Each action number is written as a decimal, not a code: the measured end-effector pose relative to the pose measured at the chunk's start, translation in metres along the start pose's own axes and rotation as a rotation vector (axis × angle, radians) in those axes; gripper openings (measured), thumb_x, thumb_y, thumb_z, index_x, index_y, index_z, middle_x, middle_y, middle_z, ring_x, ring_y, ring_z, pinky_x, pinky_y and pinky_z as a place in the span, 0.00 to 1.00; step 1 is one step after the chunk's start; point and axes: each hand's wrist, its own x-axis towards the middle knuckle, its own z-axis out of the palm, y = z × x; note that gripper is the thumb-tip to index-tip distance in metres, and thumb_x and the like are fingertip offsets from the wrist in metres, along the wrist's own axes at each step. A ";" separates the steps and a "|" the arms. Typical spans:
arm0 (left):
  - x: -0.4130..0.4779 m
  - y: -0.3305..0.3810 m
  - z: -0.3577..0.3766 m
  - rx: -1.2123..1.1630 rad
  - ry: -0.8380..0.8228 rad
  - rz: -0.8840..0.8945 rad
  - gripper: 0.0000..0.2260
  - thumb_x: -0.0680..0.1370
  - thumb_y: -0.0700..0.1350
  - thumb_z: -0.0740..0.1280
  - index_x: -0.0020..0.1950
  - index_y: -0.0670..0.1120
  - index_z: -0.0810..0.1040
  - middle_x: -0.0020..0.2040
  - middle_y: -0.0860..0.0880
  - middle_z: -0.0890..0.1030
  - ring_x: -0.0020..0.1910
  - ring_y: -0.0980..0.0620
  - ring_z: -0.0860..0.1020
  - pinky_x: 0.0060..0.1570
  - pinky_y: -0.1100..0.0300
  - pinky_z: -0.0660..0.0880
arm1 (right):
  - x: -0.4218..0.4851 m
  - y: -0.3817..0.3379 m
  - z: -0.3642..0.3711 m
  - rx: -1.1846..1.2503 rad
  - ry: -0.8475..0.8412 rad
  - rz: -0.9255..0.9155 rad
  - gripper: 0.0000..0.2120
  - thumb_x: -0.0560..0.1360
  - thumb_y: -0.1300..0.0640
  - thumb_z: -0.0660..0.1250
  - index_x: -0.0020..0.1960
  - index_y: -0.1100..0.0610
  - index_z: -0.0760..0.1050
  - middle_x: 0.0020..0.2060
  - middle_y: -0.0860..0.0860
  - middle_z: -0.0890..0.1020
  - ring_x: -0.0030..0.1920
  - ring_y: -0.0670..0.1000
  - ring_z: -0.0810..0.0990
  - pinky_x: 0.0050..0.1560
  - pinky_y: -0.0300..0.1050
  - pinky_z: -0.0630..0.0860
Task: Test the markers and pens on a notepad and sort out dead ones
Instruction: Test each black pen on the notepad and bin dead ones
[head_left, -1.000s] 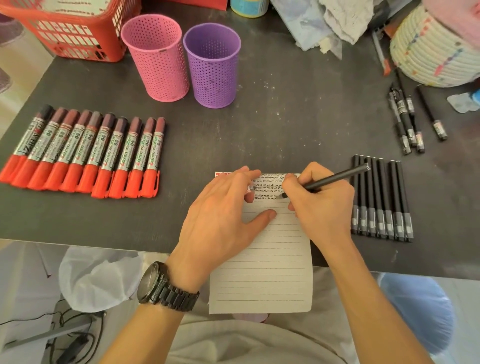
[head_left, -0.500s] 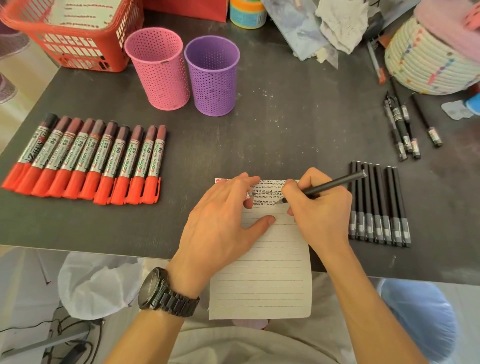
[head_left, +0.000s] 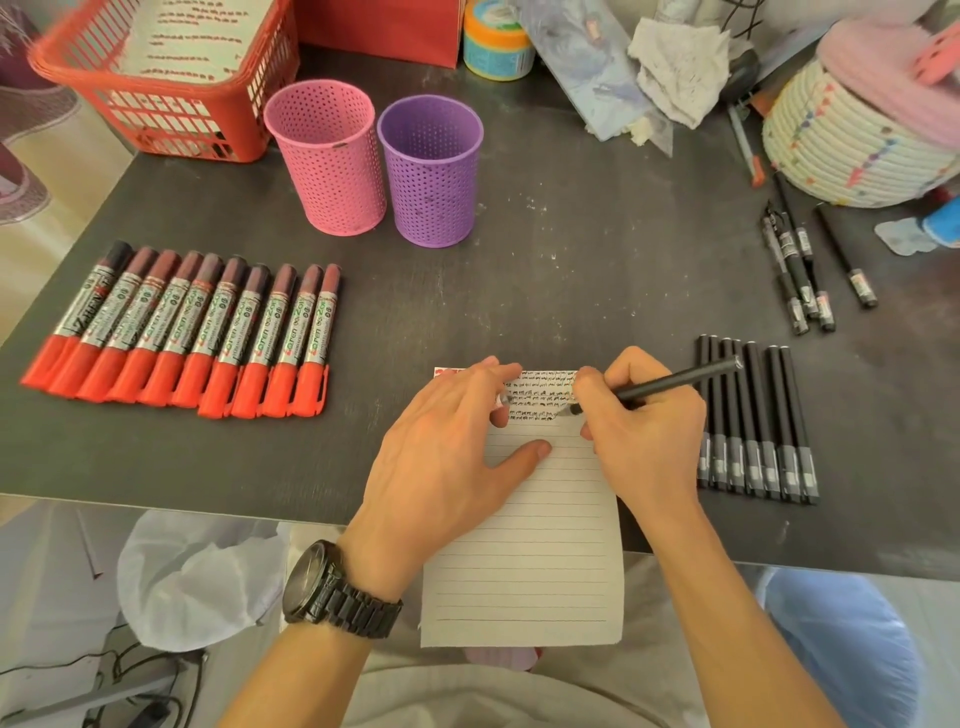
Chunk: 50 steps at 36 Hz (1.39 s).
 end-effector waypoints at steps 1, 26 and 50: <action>0.000 0.000 0.000 -0.001 -0.005 0.004 0.26 0.75 0.61 0.68 0.70 0.54 0.69 0.45 0.64 0.69 0.70 0.65 0.66 0.62 0.71 0.60 | -0.001 0.000 -0.001 0.037 0.027 0.007 0.17 0.75 0.56 0.71 0.31 0.54 0.70 0.23 0.53 0.77 0.23 0.47 0.76 0.28 0.42 0.72; 0.004 -0.006 -0.007 -0.295 0.166 -0.038 0.12 0.78 0.57 0.68 0.62 0.61 0.80 0.52 0.61 0.76 0.51 0.56 0.77 0.49 0.70 0.72 | -0.018 -0.011 -0.018 0.535 -0.142 0.109 0.07 0.76 0.57 0.67 0.41 0.50 0.80 0.31 0.58 0.84 0.27 0.50 0.77 0.28 0.38 0.73; 0.003 -0.006 -0.006 -0.322 0.157 0.025 0.11 0.75 0.50 0.75 0.57 0.58 0.85 0.52 0.60 0.82 0.49 0.55 0.81 0.46 0.55 0.78 | -0.022 -0.015 -0.017 0.363 -0.241 0.051 0.08 0.73 0.46 0.72 0.43 0.50 0.83 0.32 0.54 0.85 0.27 0.46 0.76 0.29 0.36 0.73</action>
